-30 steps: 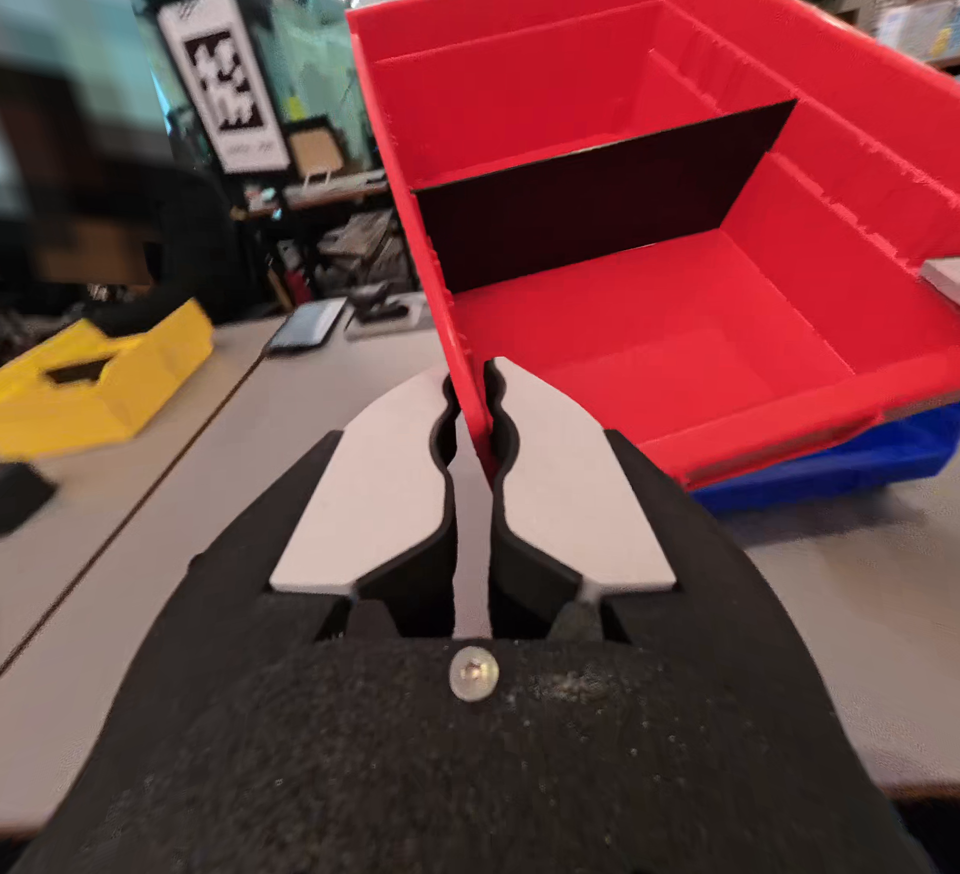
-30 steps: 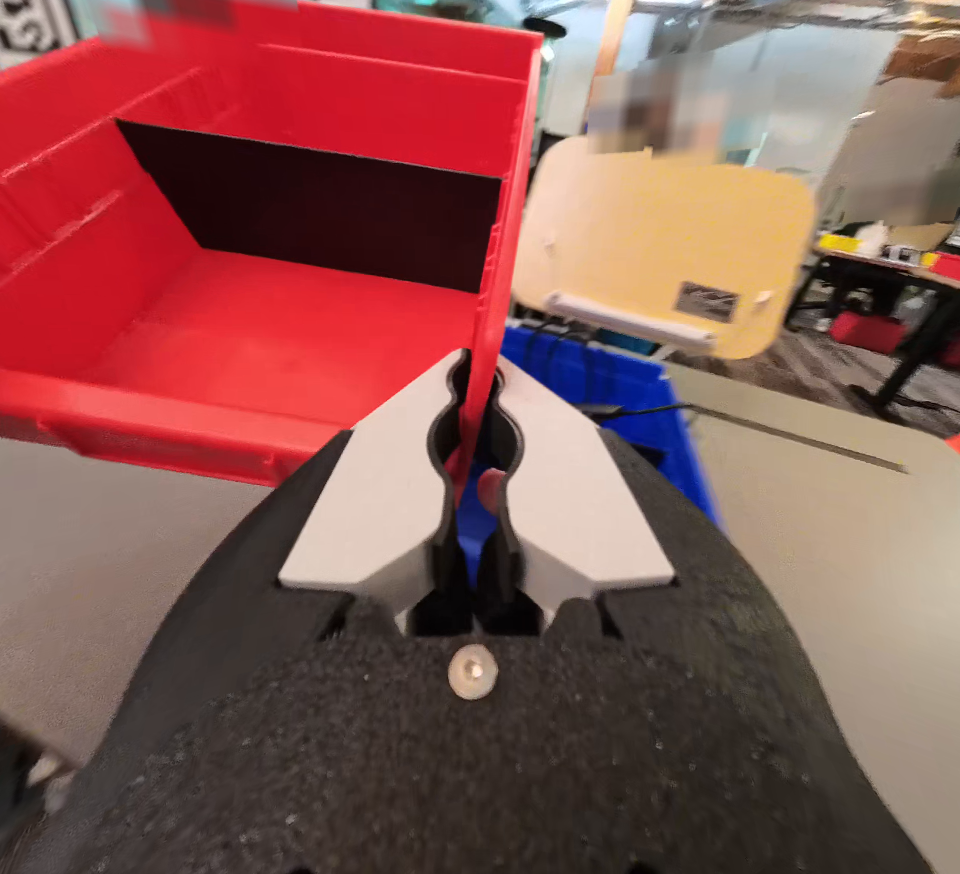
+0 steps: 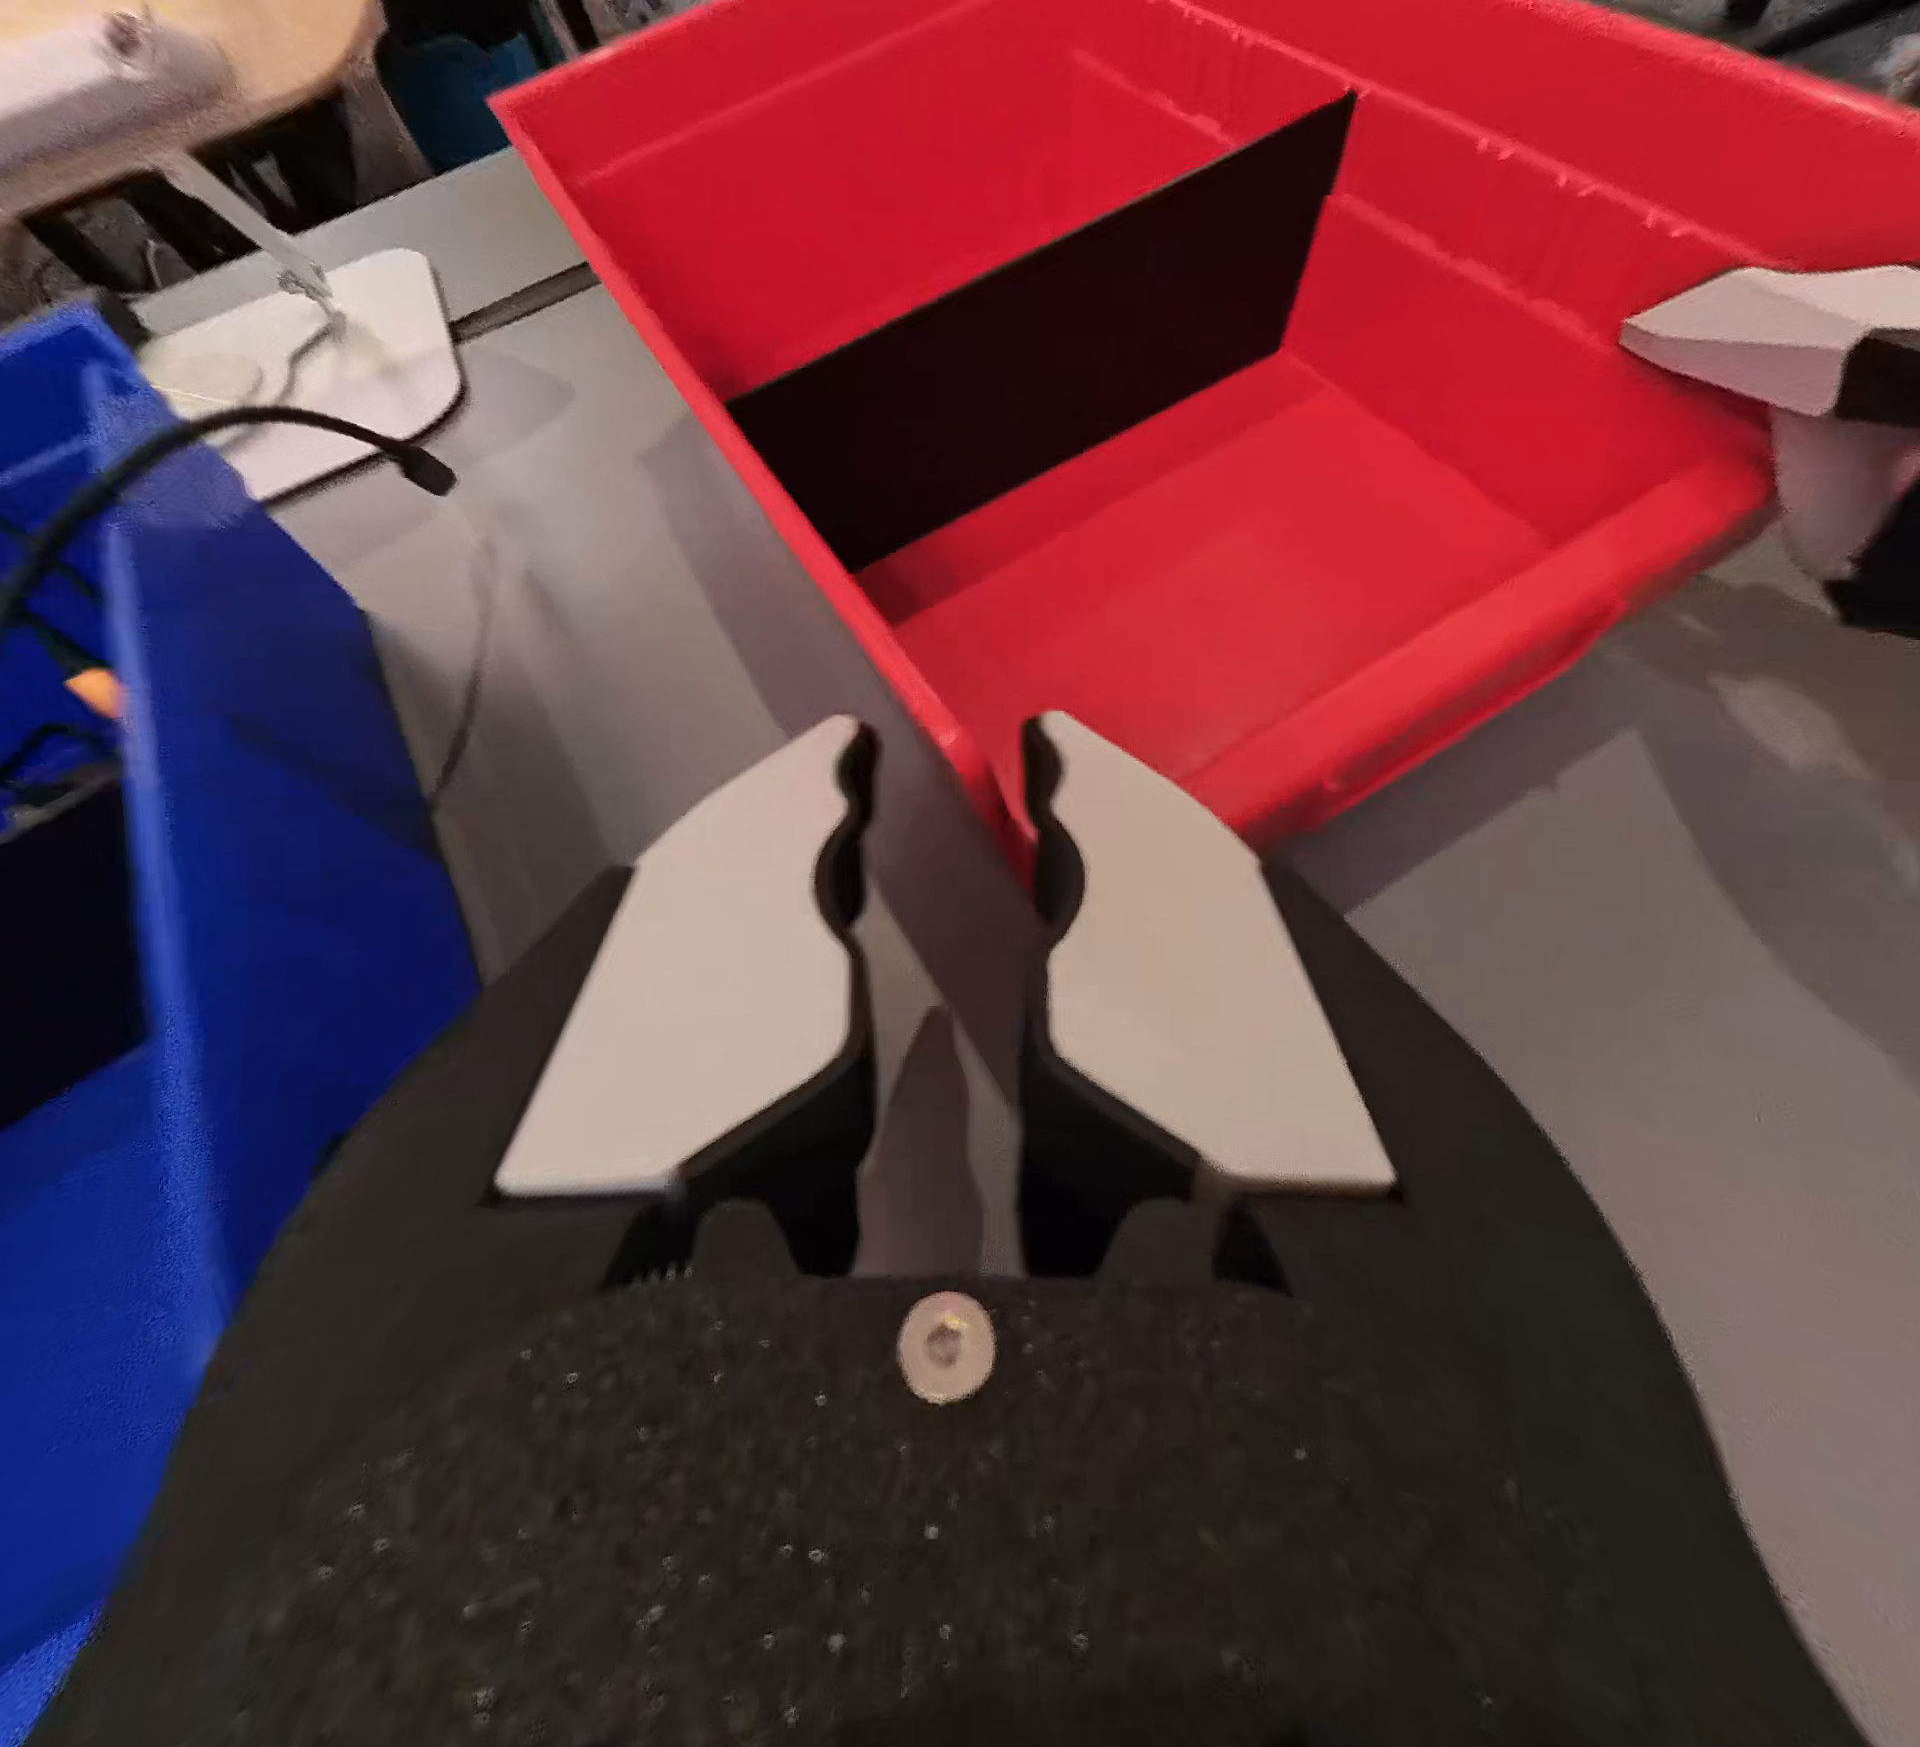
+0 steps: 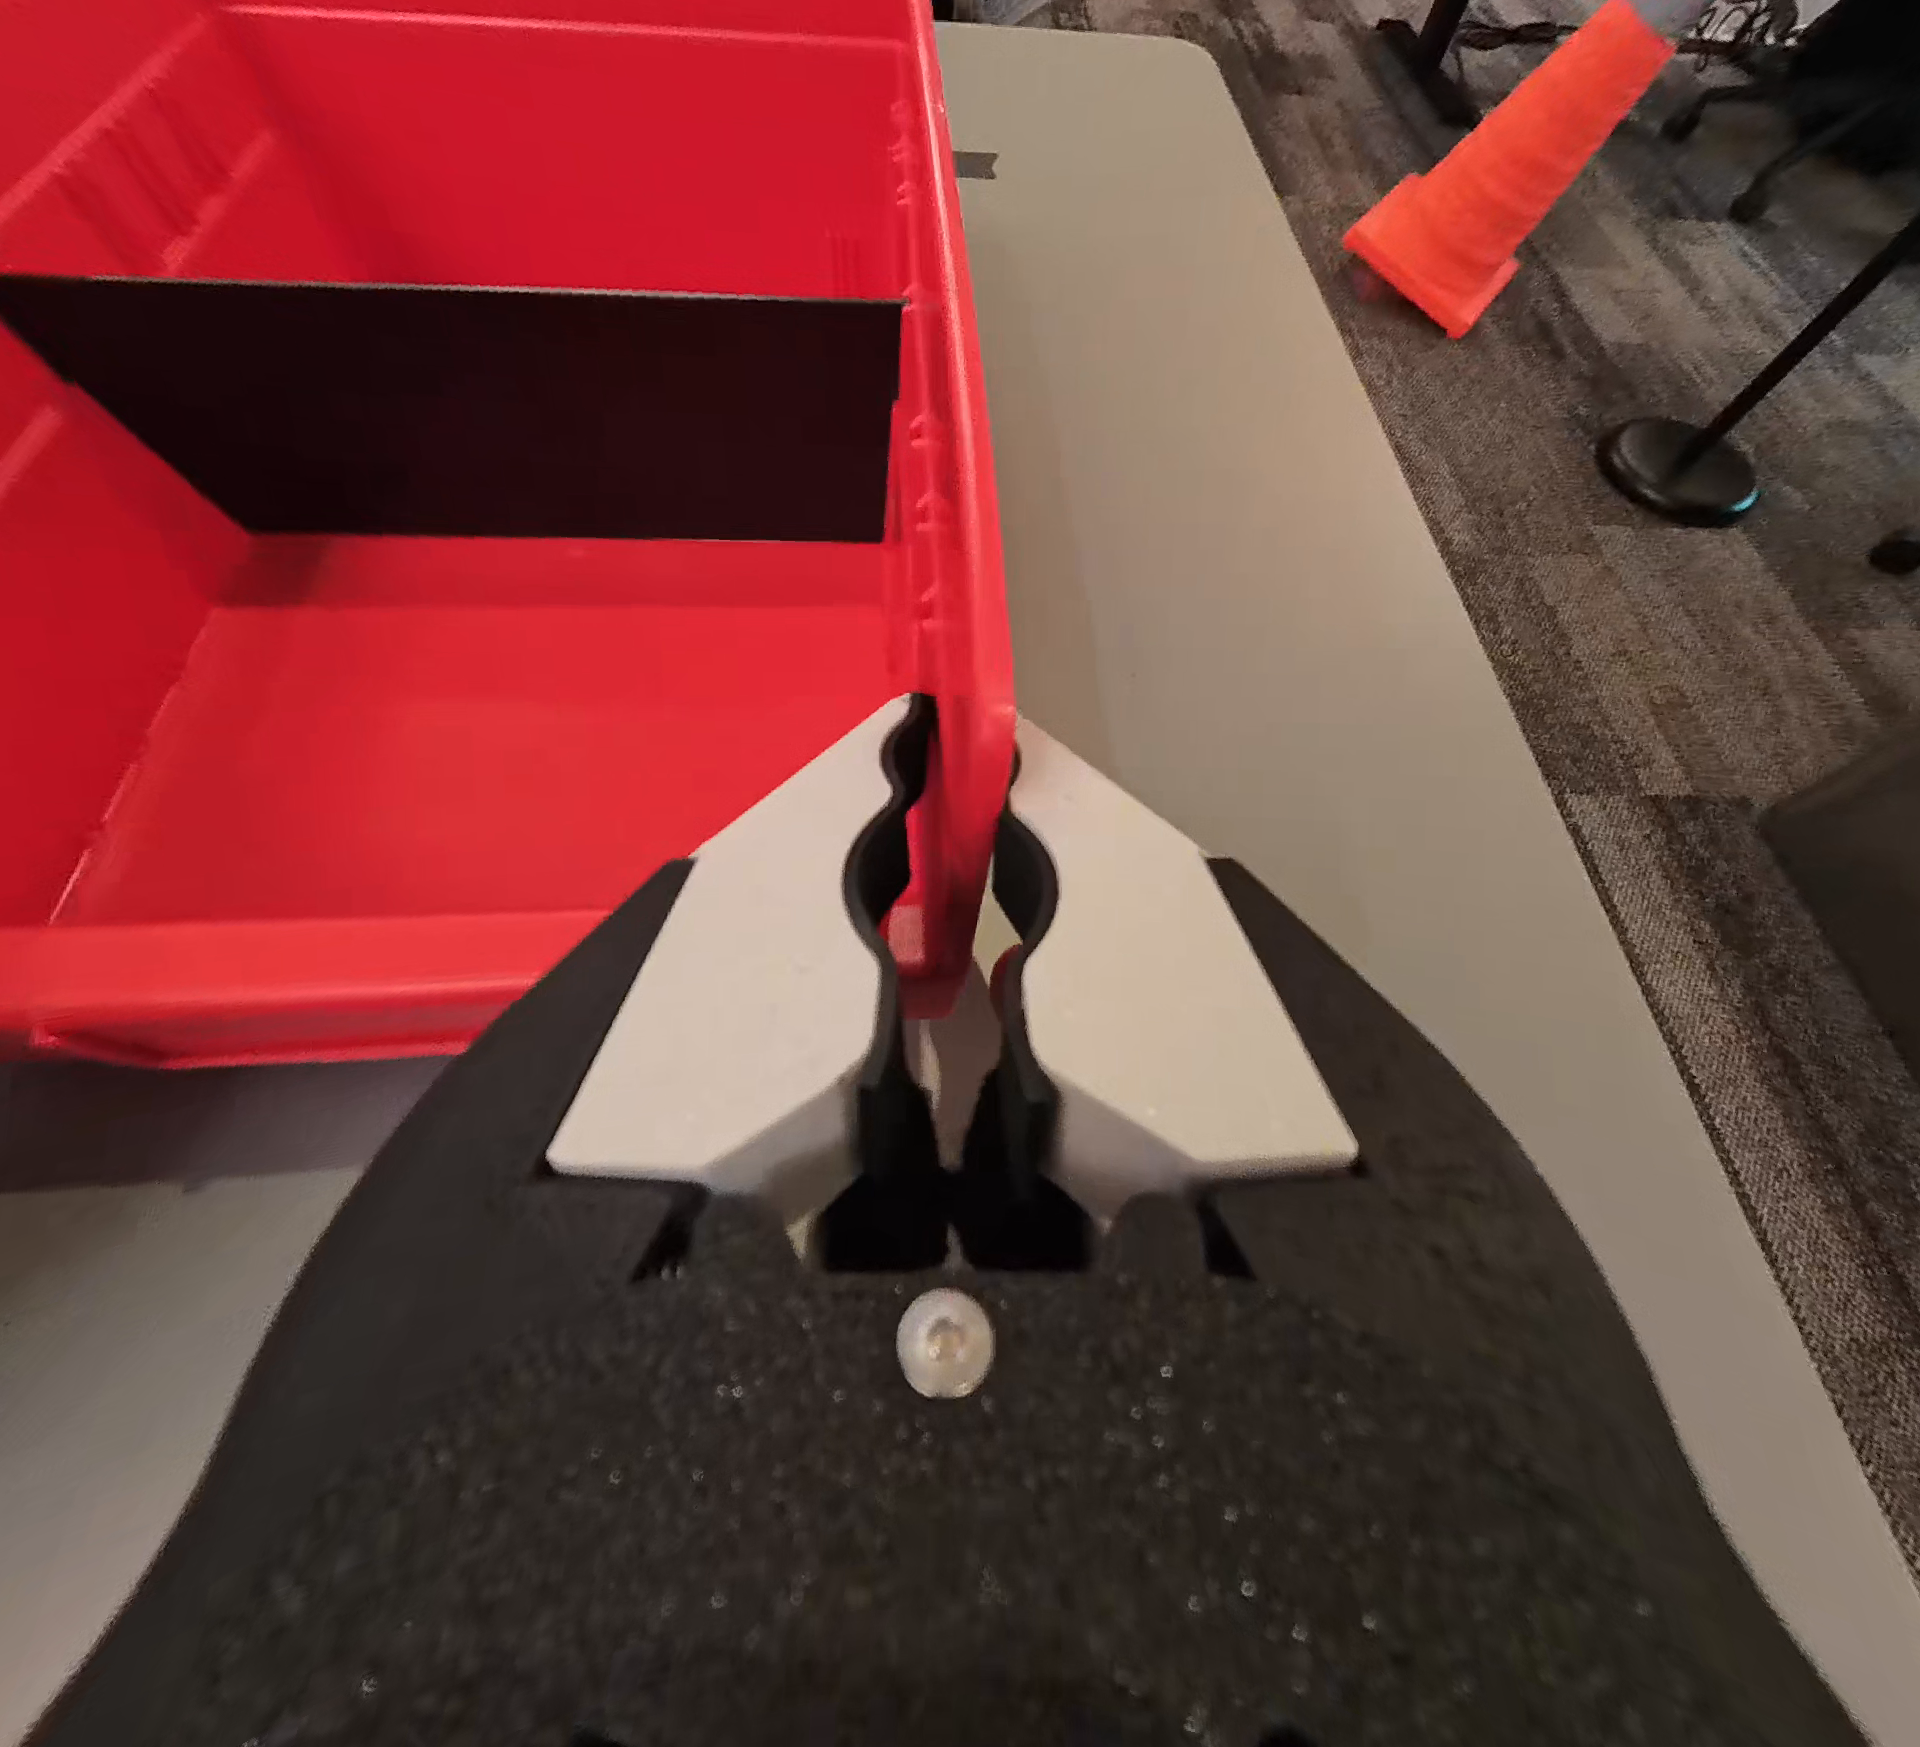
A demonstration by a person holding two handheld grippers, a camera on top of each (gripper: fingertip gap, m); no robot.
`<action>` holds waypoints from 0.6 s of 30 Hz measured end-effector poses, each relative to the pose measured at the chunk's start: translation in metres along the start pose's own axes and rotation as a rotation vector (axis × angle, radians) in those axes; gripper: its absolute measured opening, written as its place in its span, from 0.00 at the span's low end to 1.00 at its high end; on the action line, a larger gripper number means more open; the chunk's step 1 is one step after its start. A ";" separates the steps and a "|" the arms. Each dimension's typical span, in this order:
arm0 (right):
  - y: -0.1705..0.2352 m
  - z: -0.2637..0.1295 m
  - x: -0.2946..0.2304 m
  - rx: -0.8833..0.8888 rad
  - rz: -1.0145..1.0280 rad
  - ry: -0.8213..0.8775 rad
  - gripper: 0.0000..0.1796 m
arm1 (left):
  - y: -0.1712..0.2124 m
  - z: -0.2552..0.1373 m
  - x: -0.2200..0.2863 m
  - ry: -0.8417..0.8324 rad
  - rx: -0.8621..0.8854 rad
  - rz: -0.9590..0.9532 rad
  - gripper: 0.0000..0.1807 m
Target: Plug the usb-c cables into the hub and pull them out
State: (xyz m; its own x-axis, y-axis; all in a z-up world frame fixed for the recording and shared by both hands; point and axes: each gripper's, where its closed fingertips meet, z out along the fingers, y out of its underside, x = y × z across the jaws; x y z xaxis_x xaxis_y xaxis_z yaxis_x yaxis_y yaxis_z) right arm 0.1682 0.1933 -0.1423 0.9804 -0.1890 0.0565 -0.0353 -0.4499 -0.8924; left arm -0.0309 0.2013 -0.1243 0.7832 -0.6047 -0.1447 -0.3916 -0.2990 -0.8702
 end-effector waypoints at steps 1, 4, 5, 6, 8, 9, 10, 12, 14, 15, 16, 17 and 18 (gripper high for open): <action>0.000 0.000 0.000 0.002 0.008 0.001 0.04 | -0.003 -0.011 -0.003 -0.003 -0.002 0.022 0.19; 0.004 -0.003 -0.002 0.013 -0.006 0.013 0.04 | -0.016 -0.071 -0.015 0.073 0.077 0.090 0.18; 0.003 -0.005 -0.002 0.024 -0.033 0.025 0.05 | -0.015 -0.092 -0.026 0.108 0.095 0.066 0.17; 0.001 -0.009 0.000 0.037 -0.065 0.047 0.07 | -0.011 -0.112 -0.045 0.117 0.110 0.032 0.17; -0.019 -0.028 0.008 0.102 -0.100 0.124 0.17 | 0.005 -0.143 -0.107 0.012 0.143 0.003 0.18; -0.035 -0.043 0.007 0.151 -0.105 0.152 0.19 | 0.015 -0.157 -0.145 -0.088 0.168 0.007 0.18; -0.054 -0.061 -0.001 0.219 -0.100 0.153 0.20 | 0.026 -0.170 -0.183 -0.194 0.194 0.005 0.18; -0.084 -0.094 -0.056 0.342 -0.110 0.020 0.24 | 0.055 -0.183 -0.236 -0.315 0.205 -0.047 0.23; -0.090 -0.115 -0.141 0.374 -0.131 -0.201 0.24 | 0.087 -0.173 -0.252 -0.289 0.153 -0.124 0.28; -0.083 -0.119 -0.187 0.346 -0.132 -0.315 0.24 | 0.100 -0.164 -0.251 -0.250 0.121 -0.155 0.29; -0.071 -0.118 -0.227 0.293 -0.133 -0.406 0.27 | 0.109 -0.155 -0.250 -0.228 0.090 -0.169 0.29; -0.056 -0.111 -0.259 0.241 -0.138 -0.458 0.30 | 0.116 -0.148 -0.252 -0.234 0.061 -0.168 0.26; -0.042 -0.099 -0.281 0.201 -0.141 -0.469 0.31 | 0.121 -0.142 -0.254 -0.247 0.032 -0.168 0.23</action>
State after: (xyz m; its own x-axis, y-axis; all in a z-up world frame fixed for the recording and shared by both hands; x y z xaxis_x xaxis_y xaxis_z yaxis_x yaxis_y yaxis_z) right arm -0.1254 0.1785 -0.0763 0.9560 0.2928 0.0173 0.0963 -0.2576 -0.9614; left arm -0.3461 0.2139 -0.1257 0.9310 -0.3499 -0.1040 -0.2342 -0.3539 -0.9055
